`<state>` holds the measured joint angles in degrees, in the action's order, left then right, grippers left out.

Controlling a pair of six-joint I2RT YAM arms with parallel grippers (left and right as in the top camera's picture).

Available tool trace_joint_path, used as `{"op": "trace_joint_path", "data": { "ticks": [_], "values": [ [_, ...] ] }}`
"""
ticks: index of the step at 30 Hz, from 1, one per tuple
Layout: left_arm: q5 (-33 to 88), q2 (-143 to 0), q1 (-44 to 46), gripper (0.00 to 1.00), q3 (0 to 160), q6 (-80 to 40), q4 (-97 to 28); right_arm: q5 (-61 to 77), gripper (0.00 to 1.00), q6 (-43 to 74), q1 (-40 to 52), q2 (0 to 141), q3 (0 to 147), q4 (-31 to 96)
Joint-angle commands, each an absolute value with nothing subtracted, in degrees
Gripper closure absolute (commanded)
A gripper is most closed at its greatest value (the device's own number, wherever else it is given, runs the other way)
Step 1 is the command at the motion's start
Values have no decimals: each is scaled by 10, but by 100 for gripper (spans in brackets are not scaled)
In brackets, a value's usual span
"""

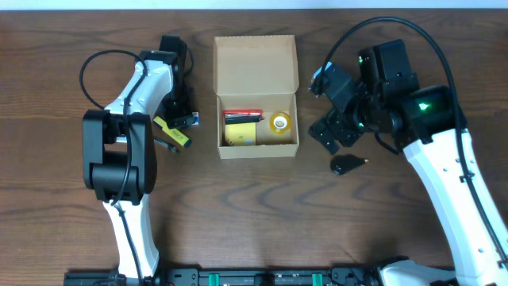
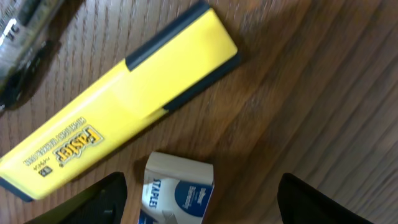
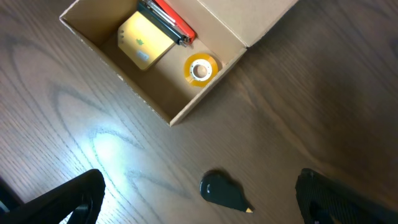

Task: Pack container
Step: 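Lower the left gripper over the blue-white staples box, then close the left gripper on the staples box and lift it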

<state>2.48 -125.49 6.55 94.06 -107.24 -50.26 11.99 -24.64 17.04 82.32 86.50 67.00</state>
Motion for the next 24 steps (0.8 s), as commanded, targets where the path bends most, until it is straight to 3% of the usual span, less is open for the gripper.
{"op": "trace_joint_path", "data": {
  "ticks": [1,13,24],
  "values": [
    [36,-1263,65,23,950,-1056,-505,122,1,-243,167,813,864,670],
    [91,-1305,69,32,950,-1054,-481,122,1,-243,167,813,864,670],
    [135,-1305,68,48,950,-1066,-538,122,1,-243,167,813,864,670]
  ]
}}
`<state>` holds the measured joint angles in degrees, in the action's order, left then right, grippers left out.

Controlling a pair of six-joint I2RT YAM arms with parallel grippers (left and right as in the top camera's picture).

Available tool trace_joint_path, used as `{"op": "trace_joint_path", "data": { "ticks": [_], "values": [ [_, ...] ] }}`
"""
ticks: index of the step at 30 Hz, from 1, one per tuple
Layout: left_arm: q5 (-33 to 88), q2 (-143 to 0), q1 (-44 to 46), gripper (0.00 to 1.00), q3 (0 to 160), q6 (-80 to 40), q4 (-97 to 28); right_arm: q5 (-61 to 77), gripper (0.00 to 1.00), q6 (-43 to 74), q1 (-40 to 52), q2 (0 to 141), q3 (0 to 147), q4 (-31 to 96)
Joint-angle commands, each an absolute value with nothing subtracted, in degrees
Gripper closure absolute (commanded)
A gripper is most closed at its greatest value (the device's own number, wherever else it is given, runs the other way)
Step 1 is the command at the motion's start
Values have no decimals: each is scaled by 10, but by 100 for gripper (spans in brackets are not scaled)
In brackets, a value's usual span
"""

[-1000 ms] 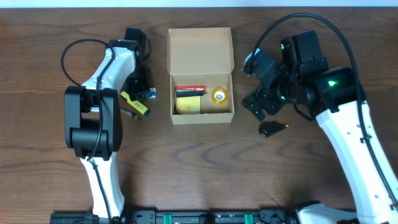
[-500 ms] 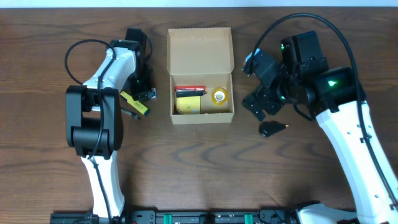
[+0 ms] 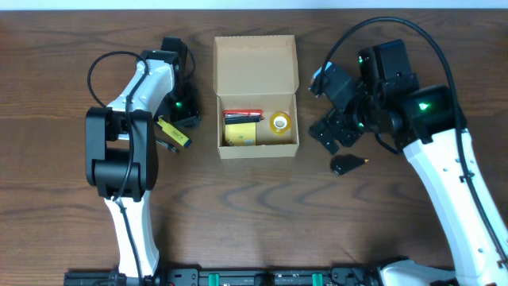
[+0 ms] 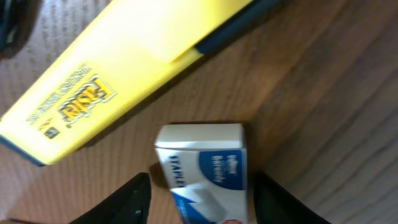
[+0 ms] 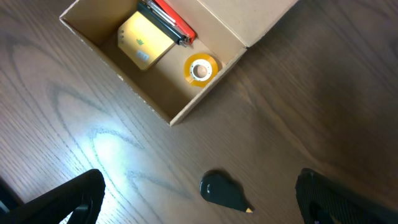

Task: Pack container
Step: 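Close the left gripper on the staples box and lift it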

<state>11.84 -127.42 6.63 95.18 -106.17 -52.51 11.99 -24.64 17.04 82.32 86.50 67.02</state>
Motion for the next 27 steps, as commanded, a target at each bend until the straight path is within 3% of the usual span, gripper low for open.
{"op": "trace_joint_path", "data": {
  "ticks": [1,6,27],
  "values": [
    [136,-1305,68,49,950,-1068,-537,122,1,-243,167,813,864,670],
    [137,-1305,68,57,950,-1089,-537,122,1,-243,167,813,864,670],
    [155,-1305,67,70,967,-1145,-555,122,1,-243,167,813,864,670]
  ]
}}
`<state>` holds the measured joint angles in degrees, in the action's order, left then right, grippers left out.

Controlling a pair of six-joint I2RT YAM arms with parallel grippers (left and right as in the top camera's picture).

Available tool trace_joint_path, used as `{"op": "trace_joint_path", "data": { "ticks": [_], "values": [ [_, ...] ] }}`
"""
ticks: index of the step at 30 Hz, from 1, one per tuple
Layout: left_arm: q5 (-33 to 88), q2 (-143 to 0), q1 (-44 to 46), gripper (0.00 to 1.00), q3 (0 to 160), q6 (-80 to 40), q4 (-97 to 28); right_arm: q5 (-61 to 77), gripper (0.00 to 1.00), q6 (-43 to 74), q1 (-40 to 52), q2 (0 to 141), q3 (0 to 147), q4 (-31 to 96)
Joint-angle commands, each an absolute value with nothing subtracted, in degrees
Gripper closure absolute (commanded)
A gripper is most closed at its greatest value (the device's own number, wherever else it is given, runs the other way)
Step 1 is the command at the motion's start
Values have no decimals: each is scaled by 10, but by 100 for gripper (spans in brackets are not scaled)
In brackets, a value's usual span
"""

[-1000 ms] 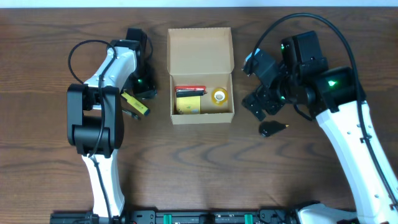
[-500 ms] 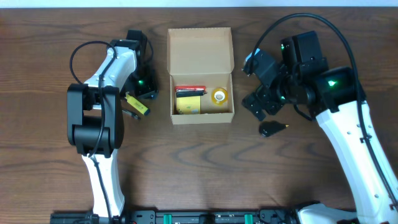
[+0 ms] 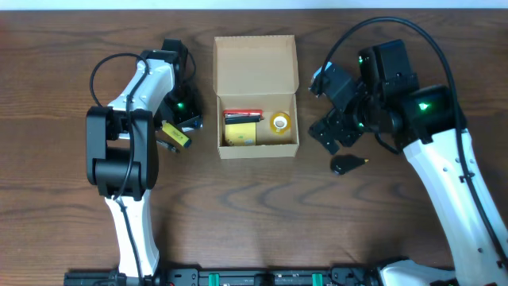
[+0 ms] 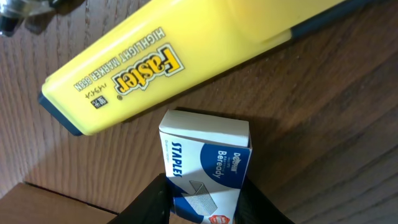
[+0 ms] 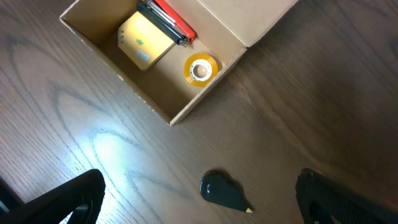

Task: Pack container
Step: 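Close the left gripper on the staples box and lift it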

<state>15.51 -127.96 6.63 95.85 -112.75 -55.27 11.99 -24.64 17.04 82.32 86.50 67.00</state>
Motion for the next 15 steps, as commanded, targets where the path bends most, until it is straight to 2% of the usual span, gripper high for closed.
{"op": "trace_joint_path", "data": {
  "ticks": [1,15],
  "values": [
    [155,-1305,67,71,968,-1145,-556,122,1,-243,167,813,864,670],
    [118,-1305,68,75,1043,-1135,-632,122,1,-243,167,813,864,670]
  ]
}}
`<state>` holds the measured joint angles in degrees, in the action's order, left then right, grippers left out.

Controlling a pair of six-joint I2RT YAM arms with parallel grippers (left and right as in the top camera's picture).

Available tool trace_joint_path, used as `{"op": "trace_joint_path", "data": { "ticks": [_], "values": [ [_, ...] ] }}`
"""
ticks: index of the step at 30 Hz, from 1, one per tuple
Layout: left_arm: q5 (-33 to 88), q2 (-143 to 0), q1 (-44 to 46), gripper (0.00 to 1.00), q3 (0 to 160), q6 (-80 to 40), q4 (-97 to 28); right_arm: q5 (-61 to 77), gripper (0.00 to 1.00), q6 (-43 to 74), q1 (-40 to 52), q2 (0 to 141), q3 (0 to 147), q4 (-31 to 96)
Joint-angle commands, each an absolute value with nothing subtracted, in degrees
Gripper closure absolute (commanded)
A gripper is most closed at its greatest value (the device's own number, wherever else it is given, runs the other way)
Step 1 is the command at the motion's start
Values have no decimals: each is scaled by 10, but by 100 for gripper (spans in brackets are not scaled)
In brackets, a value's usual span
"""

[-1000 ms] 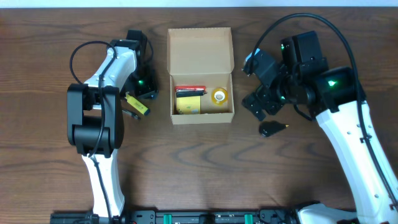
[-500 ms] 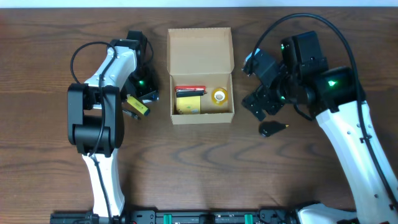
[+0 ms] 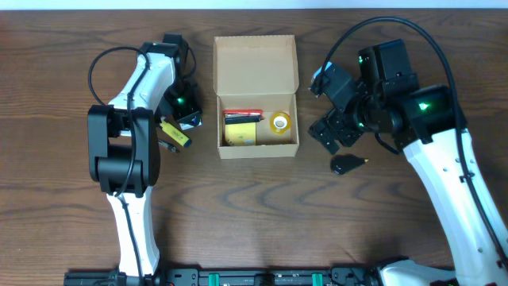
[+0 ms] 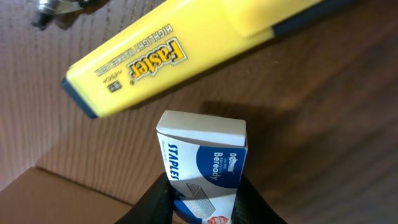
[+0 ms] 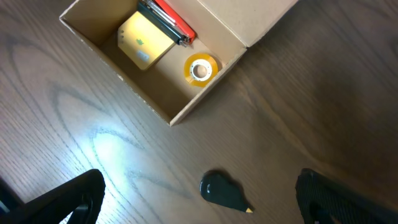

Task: Pack container
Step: 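Close the left gripper on the staples box and lift it, then carry the staples box with the left gripper over the box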

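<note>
The open cardboard box point(image 3: 255, 91) stands mid-table, holding a yellow pad point(image 5: 146, 42), a red-black stapler point(image 5: 168, 22) and a tape roll point(image 5: 199, 69). My left gripper point(image 4: 202, 208) is shut on a white-and-blue staples box point(image 4: 204, 163), lifted just left of the cardboard box over a yellow highlighter point(image 4: 174, 53). My right gripper point(image 5: 196, 196) hangs open above a small black teardrop-shaped item point(image 5: 222, 191) to the right of the box.
A black binder clip point(image 4: 56, 9) lies beside the highlighter point(image 3: 173, 133) on the left. The box's lid flap point(image 3: 254, 63) lies open toward the far side. Dark wood table point(image 3: 254, 214) all around.
My left gripper with the staples box has shifted a little; the highlighter sits further off in its view and the cardboard box corner shows larger. The right arm is unchanged.
First my left gripper was open above the staples box beside the highlighter. Then its fingers had dropped around the box. Half a second ago they were shut on it, and now it is held slightly higher near the cardboard box. My right gripper stayed still and open.
</note>
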<state>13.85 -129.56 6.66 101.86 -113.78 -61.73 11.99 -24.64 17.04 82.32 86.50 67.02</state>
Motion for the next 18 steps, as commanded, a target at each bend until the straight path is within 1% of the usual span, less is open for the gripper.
{"op": "trace_joint_path", "data": {
  "ticks": [1,6,10,13,18],
  "values": [
    [114,-1305,69,75,1054,-1131,-642,122,1,-243,167,813,864,670],
    [81,-1305,79,78,1121,-1111,-698,122,1,-243,167,813,864,670],
    [34,-1305,99,77,1205,-1099,-758,122,1,-243,167,813,864,670],
    [-8,-1305,126,76,1269,-1093,-797,122,1,-243,167,813,864,670],
    [-57,-1305,176,75,1332,-1100,-813,122,1,-243,167,813,864,670]
  ]
}}
